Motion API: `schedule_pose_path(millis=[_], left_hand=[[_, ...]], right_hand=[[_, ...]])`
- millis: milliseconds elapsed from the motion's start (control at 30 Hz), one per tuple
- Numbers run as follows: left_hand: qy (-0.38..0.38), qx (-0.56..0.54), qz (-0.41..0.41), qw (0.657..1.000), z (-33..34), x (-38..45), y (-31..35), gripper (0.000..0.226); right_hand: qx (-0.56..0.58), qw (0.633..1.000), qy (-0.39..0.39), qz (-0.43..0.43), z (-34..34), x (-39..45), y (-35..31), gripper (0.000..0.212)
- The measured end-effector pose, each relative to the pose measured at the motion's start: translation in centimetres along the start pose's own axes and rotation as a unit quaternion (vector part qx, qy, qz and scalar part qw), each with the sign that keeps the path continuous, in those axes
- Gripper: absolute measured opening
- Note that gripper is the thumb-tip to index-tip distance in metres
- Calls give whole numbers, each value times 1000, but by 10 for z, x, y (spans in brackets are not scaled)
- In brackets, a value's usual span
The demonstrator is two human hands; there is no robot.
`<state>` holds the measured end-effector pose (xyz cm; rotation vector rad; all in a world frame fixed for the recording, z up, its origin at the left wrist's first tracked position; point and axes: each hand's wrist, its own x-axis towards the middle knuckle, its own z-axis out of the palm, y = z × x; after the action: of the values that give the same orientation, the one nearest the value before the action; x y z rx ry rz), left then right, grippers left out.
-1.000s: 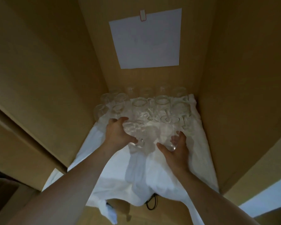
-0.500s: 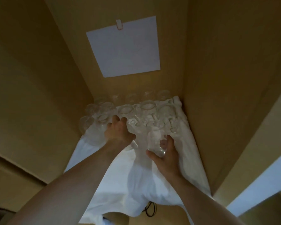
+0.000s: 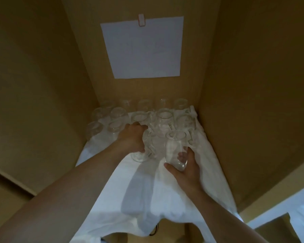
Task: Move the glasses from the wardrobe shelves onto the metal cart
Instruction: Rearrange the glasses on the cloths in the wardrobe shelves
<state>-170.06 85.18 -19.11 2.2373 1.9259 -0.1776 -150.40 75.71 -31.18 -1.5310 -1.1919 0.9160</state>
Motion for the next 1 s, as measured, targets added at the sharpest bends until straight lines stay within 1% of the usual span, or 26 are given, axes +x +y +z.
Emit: schedule_pose_path(millis=[67, 133, 233, 300, 333, 400, 467, 500, 533, 600, 667, 767, 867, 933, 1000], left_hand=[[32, 2, 4, 999, 5, -1, 0, 96], [45, 0, 5, 999, 4, -2, 0, 89], [58, -20, 8, 998, 3, -1, -3, 87], [53, -35, 14, 998, 4, 0, -6, 90], [49, -42, 17, 998, 3, 0, -8, 93], [46, -49, 24, 997, 2, 0, -12, 98], [45, -51, 29, 997, 1, 0, -14, 100], [44, -50, 31, 997, 0, 1, -14, 100], [41, -49, 34, 997, 0, 2, -14, 100], [38, -46, 39, 997, -2, 3, -14, 100], [37, -46, 45, 997, -3, 3, -16, 100], [35, -55, 56, 996, -4, 5, -19, 100], [38, -52, 62, 996, -2, 6, -20, 98], [40, -50, 66, 996, -1, 8, -21, 98], [41, -52, 70, 995, 1, 10, -23, 95]], right_hand=[[-9, 1000, 8, 7, 2, 2, -3, 102], [2, 999, 1, 32, 0, 8, -10, 103], [-41, 996, -42, 68, -9, 20, -34, 105], [-109, 987, -82, 82, -18, 29, -51, 117], [-167, 977, -96, 87, -23, 34, -59, 120], [-278, 949, -111, 96, -28, 43, -73, 121], [-367, 916, -124, 104, -30, 49, -87, 128], [-407, 899, -126, 99, -29, 52, -92, 130], [-441, 885, -124, 85, -27, 54, -98, 125], [-484, 866, -117, 53, -21, 58, -109, 106], [-508, 853, -117, 35, -12, 63, -121, 98], [-522, 847, -98, 11, 10, 71, -136, 99], [-519, 851, -65, -41, 35, 76, -136, 95], [-518, 850, -58, -72, 49, 78, -129, 96], [-530, 842, -60, -78, 57, 79, -129, 98]])
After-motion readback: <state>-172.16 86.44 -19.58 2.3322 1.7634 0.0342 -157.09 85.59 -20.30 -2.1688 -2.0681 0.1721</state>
